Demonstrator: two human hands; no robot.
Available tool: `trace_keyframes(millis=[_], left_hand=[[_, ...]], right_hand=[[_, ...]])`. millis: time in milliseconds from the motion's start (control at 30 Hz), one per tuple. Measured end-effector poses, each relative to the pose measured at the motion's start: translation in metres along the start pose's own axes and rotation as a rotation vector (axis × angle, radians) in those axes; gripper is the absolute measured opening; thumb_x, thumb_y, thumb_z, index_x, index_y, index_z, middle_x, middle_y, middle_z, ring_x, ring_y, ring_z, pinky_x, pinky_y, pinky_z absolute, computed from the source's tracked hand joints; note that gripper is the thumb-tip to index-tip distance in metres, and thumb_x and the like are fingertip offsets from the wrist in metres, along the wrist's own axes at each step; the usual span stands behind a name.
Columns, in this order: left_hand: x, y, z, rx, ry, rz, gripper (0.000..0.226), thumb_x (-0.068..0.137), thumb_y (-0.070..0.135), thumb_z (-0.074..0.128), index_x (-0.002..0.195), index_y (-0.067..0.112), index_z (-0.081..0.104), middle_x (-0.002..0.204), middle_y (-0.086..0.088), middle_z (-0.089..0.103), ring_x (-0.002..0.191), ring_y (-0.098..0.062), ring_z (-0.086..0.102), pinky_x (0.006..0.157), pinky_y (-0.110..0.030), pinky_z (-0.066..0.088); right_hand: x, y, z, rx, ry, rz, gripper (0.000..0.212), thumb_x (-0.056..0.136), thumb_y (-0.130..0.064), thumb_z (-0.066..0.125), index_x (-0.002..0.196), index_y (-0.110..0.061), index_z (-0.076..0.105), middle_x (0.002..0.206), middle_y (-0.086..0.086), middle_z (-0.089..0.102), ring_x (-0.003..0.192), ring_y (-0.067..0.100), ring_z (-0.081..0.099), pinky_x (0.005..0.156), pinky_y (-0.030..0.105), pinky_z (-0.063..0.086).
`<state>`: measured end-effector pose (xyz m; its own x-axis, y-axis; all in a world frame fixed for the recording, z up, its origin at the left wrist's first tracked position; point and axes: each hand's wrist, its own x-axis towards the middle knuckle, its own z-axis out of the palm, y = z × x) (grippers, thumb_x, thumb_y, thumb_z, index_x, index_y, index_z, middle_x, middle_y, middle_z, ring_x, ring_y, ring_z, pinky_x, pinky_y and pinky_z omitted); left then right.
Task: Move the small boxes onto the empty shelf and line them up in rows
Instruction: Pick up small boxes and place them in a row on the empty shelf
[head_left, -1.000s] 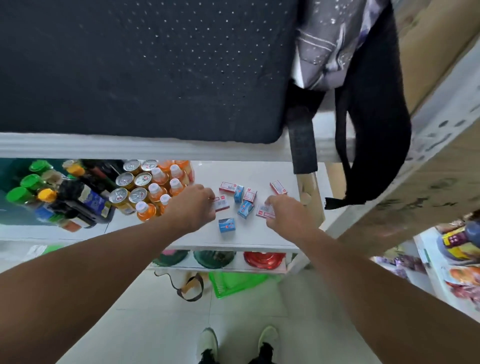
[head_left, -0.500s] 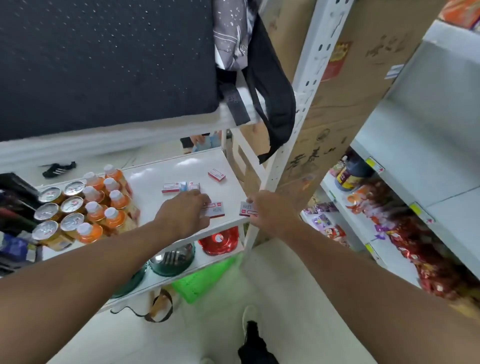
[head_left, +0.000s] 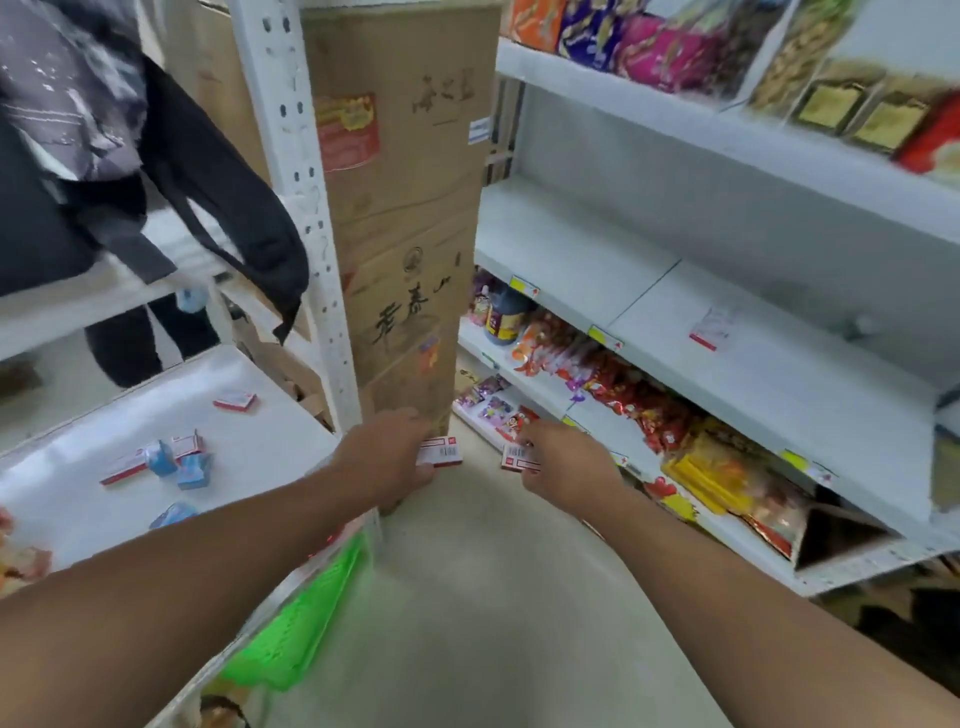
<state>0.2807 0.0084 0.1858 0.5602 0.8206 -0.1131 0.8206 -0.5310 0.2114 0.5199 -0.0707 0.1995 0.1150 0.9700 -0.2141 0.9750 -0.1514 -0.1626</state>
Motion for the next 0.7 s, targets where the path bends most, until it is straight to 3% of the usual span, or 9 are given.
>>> trace_keyframes(millis=[100,300,533,700], left_hand=[[0.043,0.046,0.005,0.063,-0.007,0.079,0.034,0.087,0.051,0.072,0.116,0.033,0.069,0.109,0.007,0.063,0.097,-0.015,0.06,0.08,-0.04,0.06],[0.107,0.161,0.012,0.127,-0.032,0.212,0.027,0.09,0.047,0.07,0.111,0.032,0.064,0.107,0.007,0.059,0.098,-0.017,0.056,0.075,-0.037,0.052],[0.159,0.27,0.027,0.06,0.001,0.274,0.043,0.091,0.046,0.07,0.13,0.029,0.067,0.116,0.003,0.063,0.108,-0.023,0.063,0.084,-0.041,0.056],[0.189,0.309,0.032,0.063,-0.01,0.28,0.047,0.092,0.043,0.07,0.136,0.027,0.065,0.124,0.002,0.062,0.114,-0.023,0.061,0.089,-0.041,0.056]], right_hand=[[-0.016,0.057,-0.005,0.033,0.057,0.07,0.045,0.086,-0.029,0.068,0.13,-0.03,0.063,0.12,0.0,0.068,0.11,0.029,0.067,0.082,0.039,0.057],[-0.05,0.173,-0.018,0.062,0.115,0.194,0.042,0.092,-0.028,0.068,0.134,-0.024,0.063,0.121,0.004,0.064,0.114,0.03,0.063,0.084,0.04,0.053],[-0.062,0.276,-0.016,0.114,0.157,0.294,0.037,0.09,-0.03,0.068,0.127,-0.027,0.063,0.12,0.0,0.066,0.109,0.026,0.064,0.085,0.043,0.059],[-0.055,0.326,-0.011,0.16,0.182,0.315,0.037,0.088,-0.029,0.069,0.125,-0.028,0.064,0.117,-0.003,0.067,0.109,0.025,0.064,0.084,0.041,0.058]])
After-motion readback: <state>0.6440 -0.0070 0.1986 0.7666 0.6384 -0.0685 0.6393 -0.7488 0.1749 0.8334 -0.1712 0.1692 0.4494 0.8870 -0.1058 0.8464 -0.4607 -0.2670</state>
